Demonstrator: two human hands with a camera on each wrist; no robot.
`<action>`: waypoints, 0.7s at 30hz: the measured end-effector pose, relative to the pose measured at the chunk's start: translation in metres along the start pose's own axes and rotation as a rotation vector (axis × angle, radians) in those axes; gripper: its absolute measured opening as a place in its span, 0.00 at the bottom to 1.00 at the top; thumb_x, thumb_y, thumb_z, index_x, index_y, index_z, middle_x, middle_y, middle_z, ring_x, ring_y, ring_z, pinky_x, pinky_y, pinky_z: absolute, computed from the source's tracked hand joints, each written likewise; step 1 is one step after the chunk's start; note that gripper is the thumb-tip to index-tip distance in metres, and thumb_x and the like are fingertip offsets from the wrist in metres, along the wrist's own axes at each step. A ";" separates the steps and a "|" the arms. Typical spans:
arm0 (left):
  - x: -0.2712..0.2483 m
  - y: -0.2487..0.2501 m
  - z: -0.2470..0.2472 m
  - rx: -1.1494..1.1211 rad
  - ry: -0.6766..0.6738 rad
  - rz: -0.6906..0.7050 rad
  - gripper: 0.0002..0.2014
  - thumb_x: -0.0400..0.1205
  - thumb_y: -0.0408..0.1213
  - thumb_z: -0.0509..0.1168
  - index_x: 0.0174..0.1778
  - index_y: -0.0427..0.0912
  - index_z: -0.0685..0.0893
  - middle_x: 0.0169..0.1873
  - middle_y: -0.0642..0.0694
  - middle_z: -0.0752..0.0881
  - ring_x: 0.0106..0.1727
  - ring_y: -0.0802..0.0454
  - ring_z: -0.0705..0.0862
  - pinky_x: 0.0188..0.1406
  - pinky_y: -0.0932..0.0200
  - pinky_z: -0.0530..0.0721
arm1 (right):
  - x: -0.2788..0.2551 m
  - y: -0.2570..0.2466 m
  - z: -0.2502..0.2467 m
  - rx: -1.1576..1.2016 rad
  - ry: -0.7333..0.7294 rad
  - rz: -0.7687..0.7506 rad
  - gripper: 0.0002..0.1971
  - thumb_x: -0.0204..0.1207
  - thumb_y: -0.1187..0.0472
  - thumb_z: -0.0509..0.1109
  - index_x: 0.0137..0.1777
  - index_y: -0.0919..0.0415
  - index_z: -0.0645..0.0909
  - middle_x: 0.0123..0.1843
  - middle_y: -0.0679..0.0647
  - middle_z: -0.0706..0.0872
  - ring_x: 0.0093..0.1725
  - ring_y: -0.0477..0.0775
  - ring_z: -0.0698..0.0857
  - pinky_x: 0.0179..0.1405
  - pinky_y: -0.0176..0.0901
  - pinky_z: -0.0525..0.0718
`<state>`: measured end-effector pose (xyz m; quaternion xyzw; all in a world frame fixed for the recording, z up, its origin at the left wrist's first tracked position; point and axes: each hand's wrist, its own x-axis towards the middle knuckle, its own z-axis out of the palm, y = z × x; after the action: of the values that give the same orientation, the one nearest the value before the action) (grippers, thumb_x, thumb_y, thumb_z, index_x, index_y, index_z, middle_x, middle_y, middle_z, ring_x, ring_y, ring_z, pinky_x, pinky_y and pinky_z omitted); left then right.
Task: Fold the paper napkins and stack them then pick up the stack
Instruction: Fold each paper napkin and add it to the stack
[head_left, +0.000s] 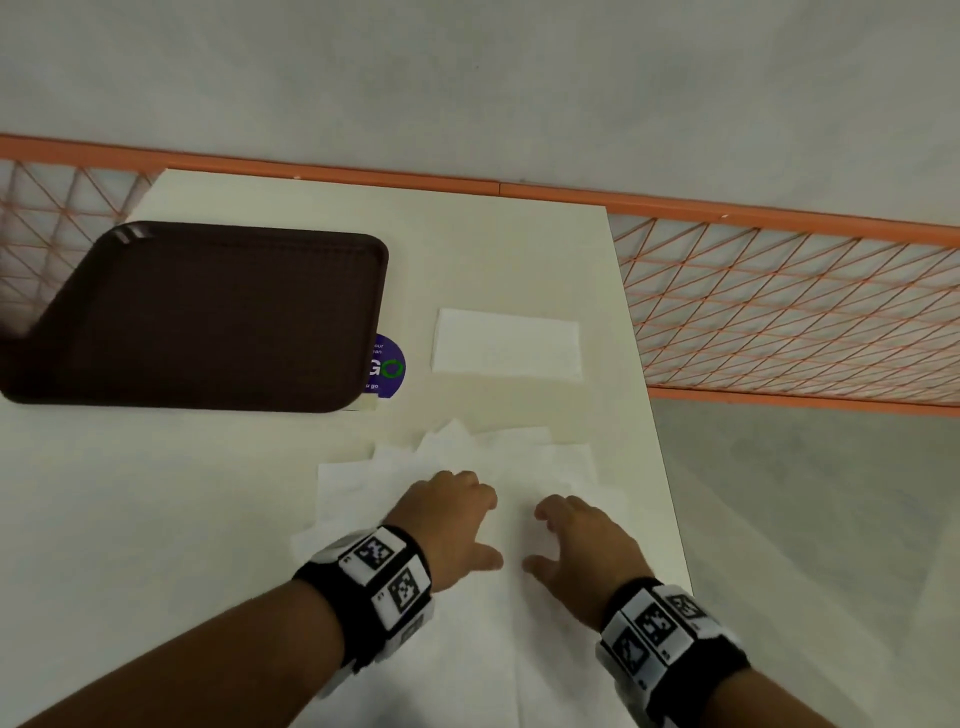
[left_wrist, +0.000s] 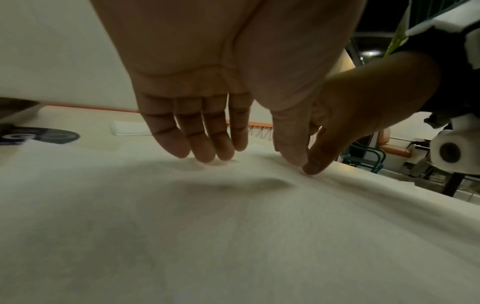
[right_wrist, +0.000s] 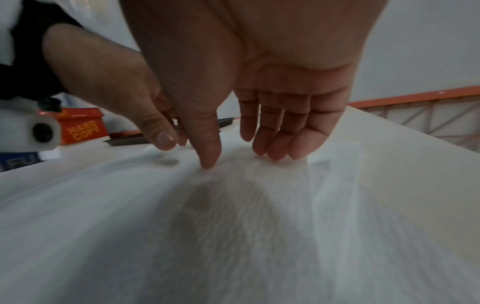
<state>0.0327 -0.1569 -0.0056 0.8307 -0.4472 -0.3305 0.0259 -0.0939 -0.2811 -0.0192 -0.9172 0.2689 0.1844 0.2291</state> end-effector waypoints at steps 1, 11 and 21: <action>0.002 0.006 0.003 0.014 0.002 -0.001 0.31 0.77 0.57 0.67 0.74 0.49 0.71 0.68 0.49 0.74 0.69 0.47 0.72 0.69 0.50 0.73 | -0.003 0.004 0.000 0.019 0.023 0.051 0.25 0.76 0.44 0.70 0.70 0.48 0.70 0.64 0.45 0.78 0.63 0.50 0.78 0.60 0.45 0.81; 0.013 0.015 0.020 0.040 0.012 -0.132 0.28 0.75 0.56 0.71 0.66 0.47 0.72 0.62 0.48 0.77 0.64 0.46 0.76 0.65 0.49 0.74 | -0.012 0.031 0.004 0.233 0.018 0.374 0.31 0.70 0.42 0.75 0.68 0.52 0.70 0.64 0.49 0.80 0.61 0.53 0.81 0.59 0.48 0.81; 0.009 0.010 0.019 -0.098 0.059 -0.151 0.26 0.73 0.54 0.72 0.64 0.50 0.75 0.61 0.52 0.76 0.64 0.49 0.75 0.65 0.52 0.74 | -0.016 0.031 -0.002 0.427 0.171 0.367 0.08 0.74 0.52 0.73 0.48 0.47 0.77 0.40 0.42 0.81 0.43 0.50 0.83 0.49 0.48 0.85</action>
<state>0.0177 -0.1647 -0.0221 0.8693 -0.3654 -0.3283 0.0549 -0.1240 -0.2986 -0.0195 -0.7963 0.4815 0.0843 0.3563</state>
